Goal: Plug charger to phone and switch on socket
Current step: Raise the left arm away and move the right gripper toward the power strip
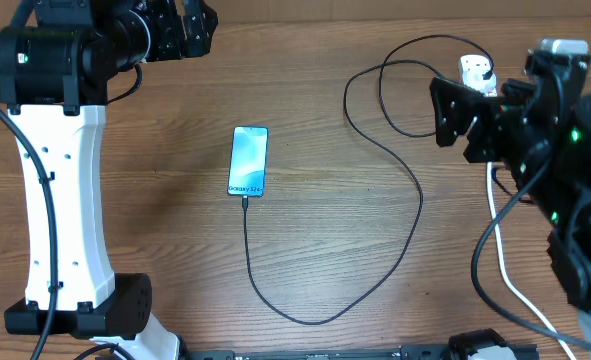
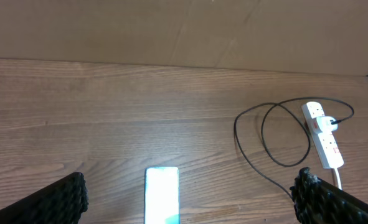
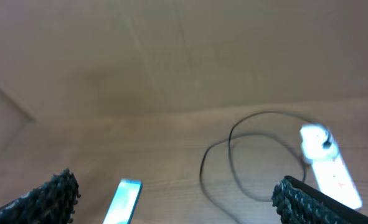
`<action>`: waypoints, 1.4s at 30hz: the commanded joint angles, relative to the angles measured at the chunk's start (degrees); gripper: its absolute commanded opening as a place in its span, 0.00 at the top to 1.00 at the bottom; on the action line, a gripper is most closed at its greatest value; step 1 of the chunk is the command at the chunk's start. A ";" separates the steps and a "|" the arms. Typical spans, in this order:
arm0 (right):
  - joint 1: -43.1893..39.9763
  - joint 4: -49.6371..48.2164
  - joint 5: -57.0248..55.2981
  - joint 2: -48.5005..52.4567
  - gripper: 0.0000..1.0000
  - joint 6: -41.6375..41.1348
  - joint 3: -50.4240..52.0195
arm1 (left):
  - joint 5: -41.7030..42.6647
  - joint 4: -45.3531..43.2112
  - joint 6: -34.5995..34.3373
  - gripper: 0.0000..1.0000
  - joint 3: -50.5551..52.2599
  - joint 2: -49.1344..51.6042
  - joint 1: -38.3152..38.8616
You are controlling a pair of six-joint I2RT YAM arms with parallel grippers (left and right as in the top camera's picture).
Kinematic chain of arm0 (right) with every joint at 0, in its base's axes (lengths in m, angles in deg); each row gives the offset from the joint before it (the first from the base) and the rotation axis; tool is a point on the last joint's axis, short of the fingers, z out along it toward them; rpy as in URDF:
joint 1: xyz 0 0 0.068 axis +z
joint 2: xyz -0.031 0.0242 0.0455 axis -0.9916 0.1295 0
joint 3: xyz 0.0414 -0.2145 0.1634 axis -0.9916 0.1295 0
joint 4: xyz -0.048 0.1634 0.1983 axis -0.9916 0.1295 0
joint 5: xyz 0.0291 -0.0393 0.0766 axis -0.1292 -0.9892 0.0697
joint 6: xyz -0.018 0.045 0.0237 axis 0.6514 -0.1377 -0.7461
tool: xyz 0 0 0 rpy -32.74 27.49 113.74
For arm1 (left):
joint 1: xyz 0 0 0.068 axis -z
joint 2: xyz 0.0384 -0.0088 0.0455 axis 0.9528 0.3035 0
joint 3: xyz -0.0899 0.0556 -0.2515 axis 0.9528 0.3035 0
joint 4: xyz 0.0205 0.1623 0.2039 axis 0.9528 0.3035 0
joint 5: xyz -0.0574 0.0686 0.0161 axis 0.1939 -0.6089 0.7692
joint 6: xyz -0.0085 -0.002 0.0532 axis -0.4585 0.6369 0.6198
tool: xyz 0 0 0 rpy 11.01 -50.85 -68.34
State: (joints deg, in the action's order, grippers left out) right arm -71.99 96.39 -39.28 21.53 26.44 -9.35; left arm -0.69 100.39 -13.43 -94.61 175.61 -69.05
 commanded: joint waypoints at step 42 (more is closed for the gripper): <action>-13.27 -56.57 -3.78 -44.17 0.00 1.92 68.00 | -0.33 -0.20 -0.81 0.00 0.26 0.63 -0.26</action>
State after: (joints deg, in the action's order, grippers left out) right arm -82.40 42.21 -42.01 -25.77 27.89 58.65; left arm -0.71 100.41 -13.43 -94.59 175.61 -69.05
